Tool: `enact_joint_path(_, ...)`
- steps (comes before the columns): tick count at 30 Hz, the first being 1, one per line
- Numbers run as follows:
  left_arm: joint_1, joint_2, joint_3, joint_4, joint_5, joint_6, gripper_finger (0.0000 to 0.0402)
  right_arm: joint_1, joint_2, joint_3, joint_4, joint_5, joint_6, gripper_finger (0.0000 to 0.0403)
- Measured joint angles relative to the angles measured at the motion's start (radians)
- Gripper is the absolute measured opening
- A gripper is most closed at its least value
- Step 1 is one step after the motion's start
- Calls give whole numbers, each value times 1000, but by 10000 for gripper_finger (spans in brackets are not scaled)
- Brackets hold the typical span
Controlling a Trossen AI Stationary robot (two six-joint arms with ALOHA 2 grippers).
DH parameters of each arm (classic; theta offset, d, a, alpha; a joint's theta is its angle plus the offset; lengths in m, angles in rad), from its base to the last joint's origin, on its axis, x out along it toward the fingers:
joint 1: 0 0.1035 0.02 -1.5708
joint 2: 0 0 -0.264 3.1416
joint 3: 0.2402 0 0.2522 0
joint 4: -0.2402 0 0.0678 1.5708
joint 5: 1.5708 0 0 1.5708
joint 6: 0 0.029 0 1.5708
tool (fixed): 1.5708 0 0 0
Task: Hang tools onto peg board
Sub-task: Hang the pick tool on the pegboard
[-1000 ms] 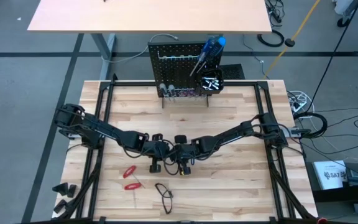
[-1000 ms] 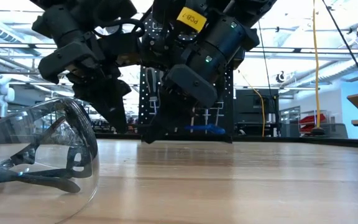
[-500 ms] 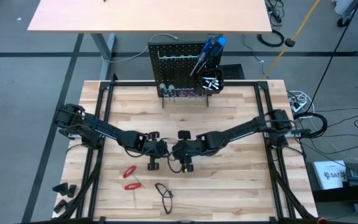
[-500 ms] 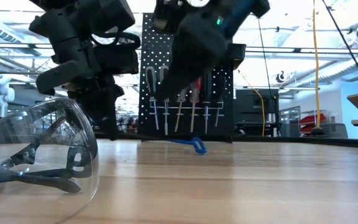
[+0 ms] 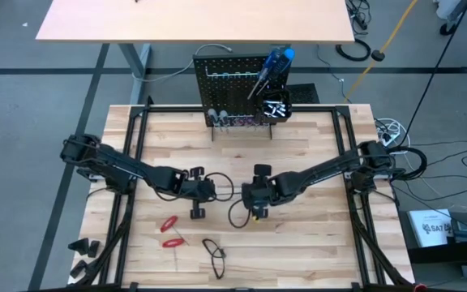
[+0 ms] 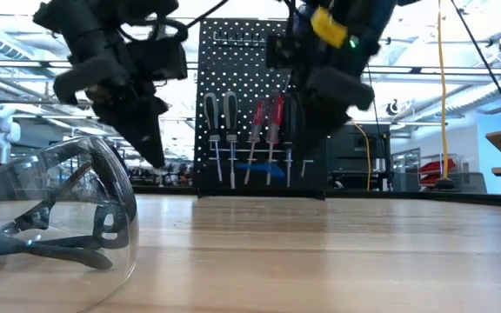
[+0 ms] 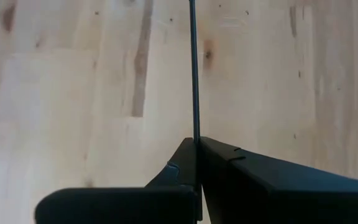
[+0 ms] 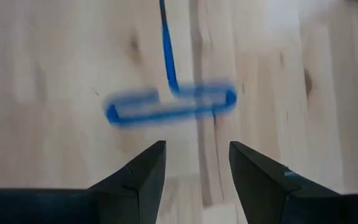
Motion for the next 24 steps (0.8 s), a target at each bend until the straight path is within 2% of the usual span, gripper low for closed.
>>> enact_joint_path(3, -1, -40, 0, -33, -10, -17, 3, -4, -6, -36, -22, 43, 14, 170)
enact_joint_path(8, -2, -115, 0, -146, -98, -63, 3, 0, -74, -127, 49, 180, 21, 170)
enact_joint_path(15, -16, -252, 0, -193, -222, -95, 3, -6, -270, -376, 192, 217, 99, 170)
enact_joint_path(19, -15, -318, 0, -103, -386, -96, 3, -21, -393, -526, 381, 218, 123, 170)
enact_joint_path(22, -15, -334, 0, 57, -569, -75, 3, -33, -464, -603, 498, 219, 122, 170)
enact_joint_path(24, -15, -333, -18, 246, -660, -28, 3, -38, -506, -635, 549, 219, 122, 170)
